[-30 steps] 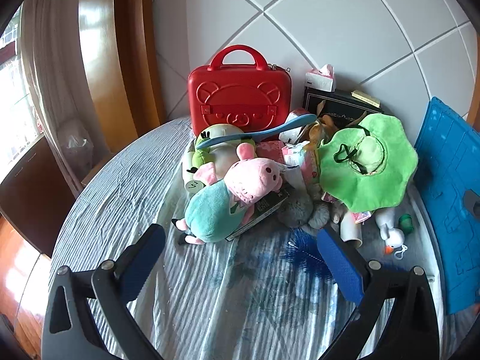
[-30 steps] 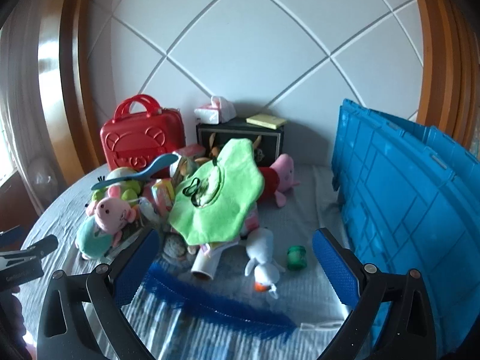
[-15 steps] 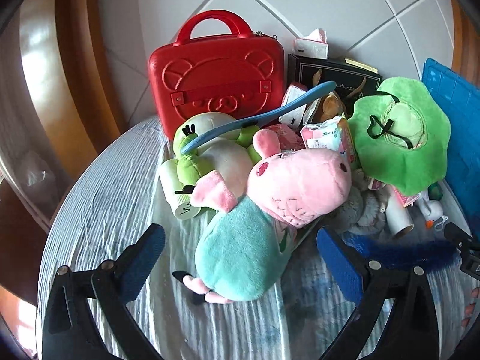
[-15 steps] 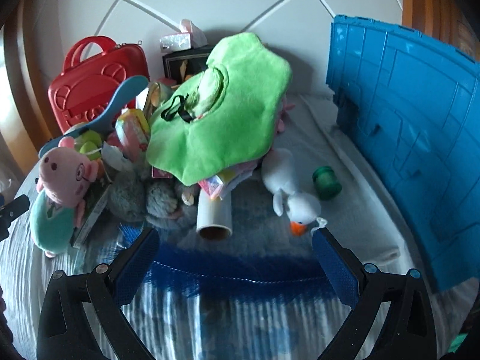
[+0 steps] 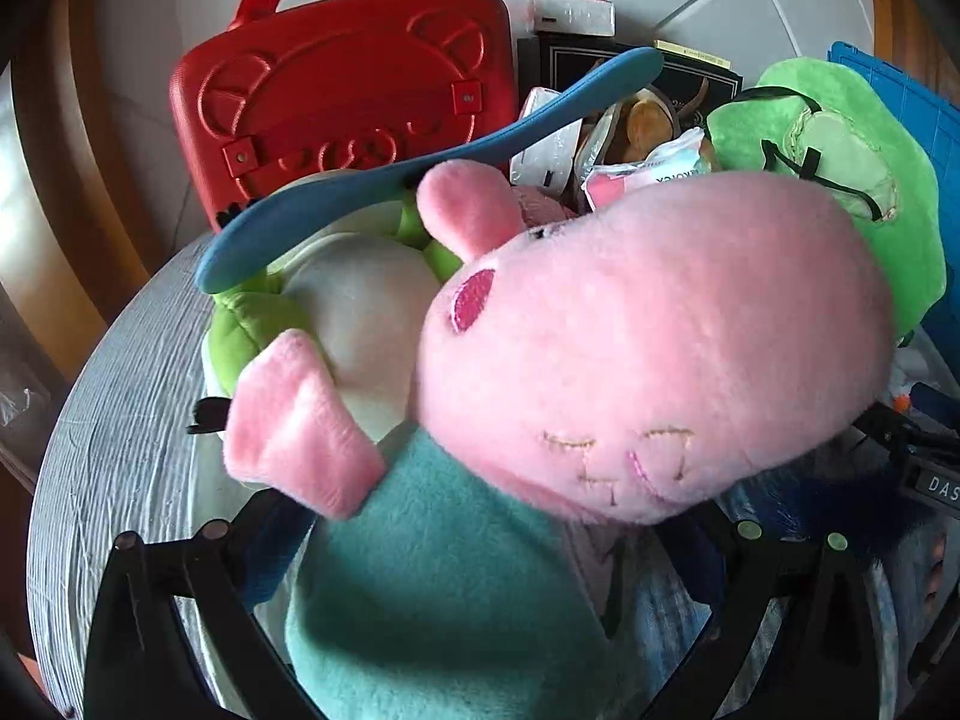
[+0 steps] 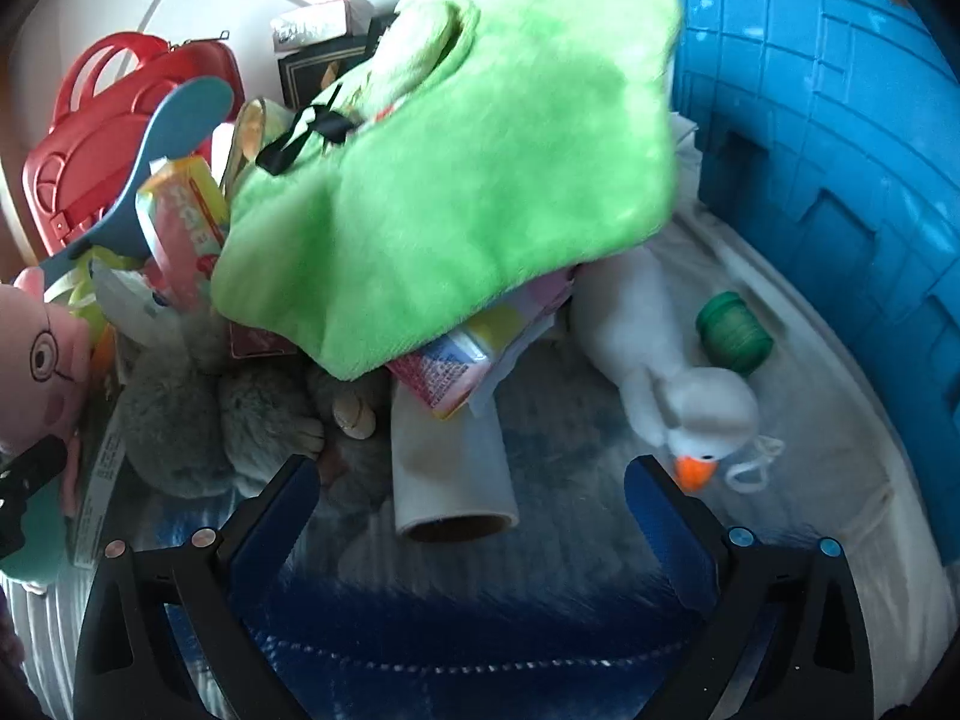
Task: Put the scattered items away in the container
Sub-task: 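Grasp the pink pig plush with the left tool while the right tool grasps the cardboard tube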
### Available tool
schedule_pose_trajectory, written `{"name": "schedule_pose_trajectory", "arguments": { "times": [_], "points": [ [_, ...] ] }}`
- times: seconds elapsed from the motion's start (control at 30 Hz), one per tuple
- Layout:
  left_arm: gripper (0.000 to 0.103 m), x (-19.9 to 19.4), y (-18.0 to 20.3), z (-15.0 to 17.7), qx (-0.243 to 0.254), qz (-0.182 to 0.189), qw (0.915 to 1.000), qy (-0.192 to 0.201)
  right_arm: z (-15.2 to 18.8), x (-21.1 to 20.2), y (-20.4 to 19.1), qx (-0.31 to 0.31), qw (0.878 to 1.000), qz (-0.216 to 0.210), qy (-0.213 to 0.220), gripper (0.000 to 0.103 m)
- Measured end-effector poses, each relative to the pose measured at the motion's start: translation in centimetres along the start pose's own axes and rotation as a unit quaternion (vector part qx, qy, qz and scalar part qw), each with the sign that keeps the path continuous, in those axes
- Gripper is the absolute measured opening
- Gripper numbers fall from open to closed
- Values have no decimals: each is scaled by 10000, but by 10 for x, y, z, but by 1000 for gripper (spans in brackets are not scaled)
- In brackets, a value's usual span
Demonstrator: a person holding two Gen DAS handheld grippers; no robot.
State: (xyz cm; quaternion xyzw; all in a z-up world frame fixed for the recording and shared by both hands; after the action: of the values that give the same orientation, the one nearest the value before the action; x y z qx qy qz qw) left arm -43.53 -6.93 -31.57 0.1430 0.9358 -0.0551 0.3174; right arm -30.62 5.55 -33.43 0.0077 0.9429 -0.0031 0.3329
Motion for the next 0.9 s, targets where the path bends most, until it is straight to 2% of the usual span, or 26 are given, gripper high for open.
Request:
{"name": "schedule_pose_trajectory", "arguments": {
  "times": [0.3, 0.43, 0.5, 0.53, 0.57, 0.67, 0.77, 0.8, 0.9],
  "points": [
    [103, 10, 4, 2, -90, 31, 9999, -61, 20, 31, 3, 268, 9985, -154, -444, 103],
    [103, 7, 4, 2, -162, 49, 9998, -144, 21, 31, 5, 262, 9989, -87, -382, 103],
    [103, 1, 5, -1, -254, 110, 9995, -131, 21, 30, 6, 160, 9990, 39, -412, 96],
    [103, -3, 5, -3, -291, 143, 9994, -107, 19, 27, 8, 192, 9991, 95, -353, 77],
    [103, -7, 7, -6, -306, 166, 9993, -96, 16, 24, 8, 234, 9993, 84, -263, 62],
    [103, -8, 13, -9, -268, 152, 9995, -82, 10, 20, 4, 204, 9996, -56, -178, 62],
    [102, 0, 13, -9, -180, -18, 9998, -80, 13, 33, -2, 105, 9994, -94, -324, 59],
    [95, 1, 11, -8, -214, -61, 9997, -98, 13, 36, -2, 52, 9994, -8, -329, 47],
    [86, -1, 6, -9, -357, -68, 9993, -43, 12, 40, 1, 206, 9992, -27, -341, 47]
  ]
}}
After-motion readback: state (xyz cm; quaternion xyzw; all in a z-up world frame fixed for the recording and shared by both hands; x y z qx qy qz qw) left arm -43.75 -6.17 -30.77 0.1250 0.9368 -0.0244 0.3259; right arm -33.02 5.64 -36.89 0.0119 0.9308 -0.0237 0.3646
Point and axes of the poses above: each gripper's, at about its wrist camera, not at the fingertips, and x roughly the way its jaws point, y to its right, z to its underside, the point moved 9 cm from there along x, roughly the way its jaws point, and after that the axes turned 10 degrees about y, right-handed, at the moved point
